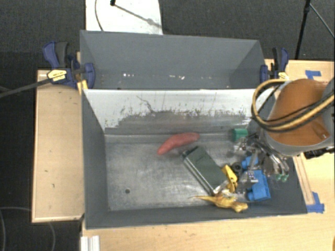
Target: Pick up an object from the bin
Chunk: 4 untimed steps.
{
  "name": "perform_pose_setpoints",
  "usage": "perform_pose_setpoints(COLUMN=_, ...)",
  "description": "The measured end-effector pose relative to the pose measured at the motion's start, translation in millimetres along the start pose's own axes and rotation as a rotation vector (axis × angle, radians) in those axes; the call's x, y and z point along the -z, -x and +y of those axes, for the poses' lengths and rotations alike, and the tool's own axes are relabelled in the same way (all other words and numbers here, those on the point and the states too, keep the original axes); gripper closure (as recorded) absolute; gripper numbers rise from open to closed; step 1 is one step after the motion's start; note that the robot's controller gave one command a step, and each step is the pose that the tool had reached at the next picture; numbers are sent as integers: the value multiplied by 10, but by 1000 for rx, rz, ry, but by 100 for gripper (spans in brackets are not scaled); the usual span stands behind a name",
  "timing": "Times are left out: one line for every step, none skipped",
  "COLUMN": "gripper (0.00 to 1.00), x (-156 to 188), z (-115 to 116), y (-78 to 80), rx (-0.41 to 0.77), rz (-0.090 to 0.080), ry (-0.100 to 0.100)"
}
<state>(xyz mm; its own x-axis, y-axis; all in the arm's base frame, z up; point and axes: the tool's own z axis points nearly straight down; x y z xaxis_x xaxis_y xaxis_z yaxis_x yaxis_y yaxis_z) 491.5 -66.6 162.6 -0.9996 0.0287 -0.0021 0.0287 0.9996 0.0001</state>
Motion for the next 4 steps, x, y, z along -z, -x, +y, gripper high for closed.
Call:
perform_pose_setpoints(gripper=0, x=-217, z=-34, y=-93, rx=-292, rz=1, ry=0)
perform_pose_setpoints(gripper=0, x=-638, z=-24, y=-73, rx=-330, rz=-16, ry=1)
perform_pose_setpoints(gripper=100, x=-888, z=195, y=-151, rx=-707, rz=8, ry=-4)
perform_pose_setpoints(gripper=100, x=-888, z=195, y=-151, rx=-707, rz=8, ry=-4)
